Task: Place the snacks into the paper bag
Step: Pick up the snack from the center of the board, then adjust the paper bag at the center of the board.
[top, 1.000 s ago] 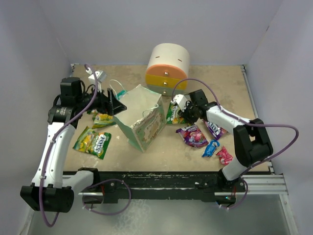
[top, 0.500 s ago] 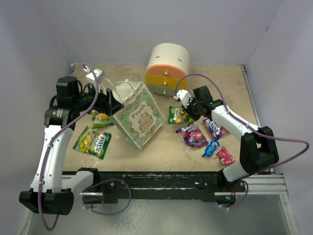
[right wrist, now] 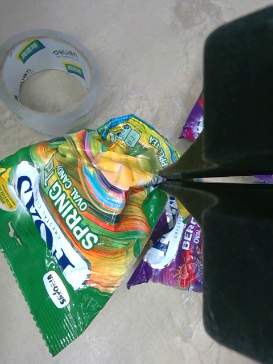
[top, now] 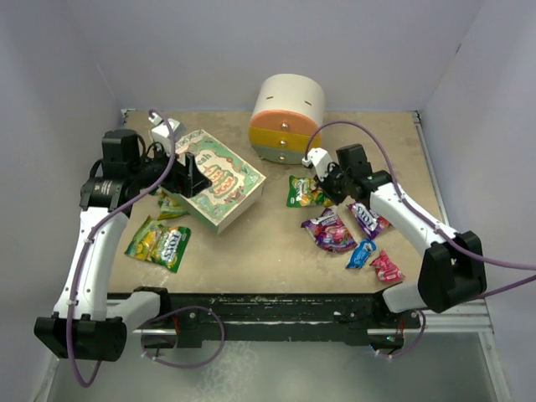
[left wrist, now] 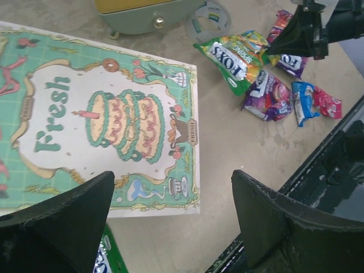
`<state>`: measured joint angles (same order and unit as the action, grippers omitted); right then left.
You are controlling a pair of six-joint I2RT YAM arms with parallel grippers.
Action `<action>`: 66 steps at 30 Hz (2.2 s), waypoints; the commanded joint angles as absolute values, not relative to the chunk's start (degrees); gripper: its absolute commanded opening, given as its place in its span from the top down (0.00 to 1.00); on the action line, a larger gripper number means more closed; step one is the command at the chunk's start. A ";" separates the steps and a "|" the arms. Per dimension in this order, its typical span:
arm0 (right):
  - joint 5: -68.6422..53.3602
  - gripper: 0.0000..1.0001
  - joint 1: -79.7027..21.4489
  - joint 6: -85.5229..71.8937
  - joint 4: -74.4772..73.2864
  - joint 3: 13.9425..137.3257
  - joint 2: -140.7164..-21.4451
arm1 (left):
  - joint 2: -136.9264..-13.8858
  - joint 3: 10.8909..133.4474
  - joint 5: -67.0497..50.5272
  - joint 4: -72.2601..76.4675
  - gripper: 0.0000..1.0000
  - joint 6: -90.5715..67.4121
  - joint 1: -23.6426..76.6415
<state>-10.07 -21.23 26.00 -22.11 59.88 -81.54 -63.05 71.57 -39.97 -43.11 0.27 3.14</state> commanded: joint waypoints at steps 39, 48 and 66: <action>-10.90 1.00 -18.12 23.39 -15.48 52.41 -67.17 | -93.83 90.41 -55.27 -54.53 0.18 24.77 -13.86; -12.33 1.00 -16.67 23.12 -15.56 52.12 -66.70 | -95.45 88.30 -57.31 -54.78 0.39 25.33 -12.08; -13.88 1.00 -13.23 22.69 -15.73 52.03 -64.86 | -84.96 88.87 -52.33 -52.87 1.00 20.79 -0.25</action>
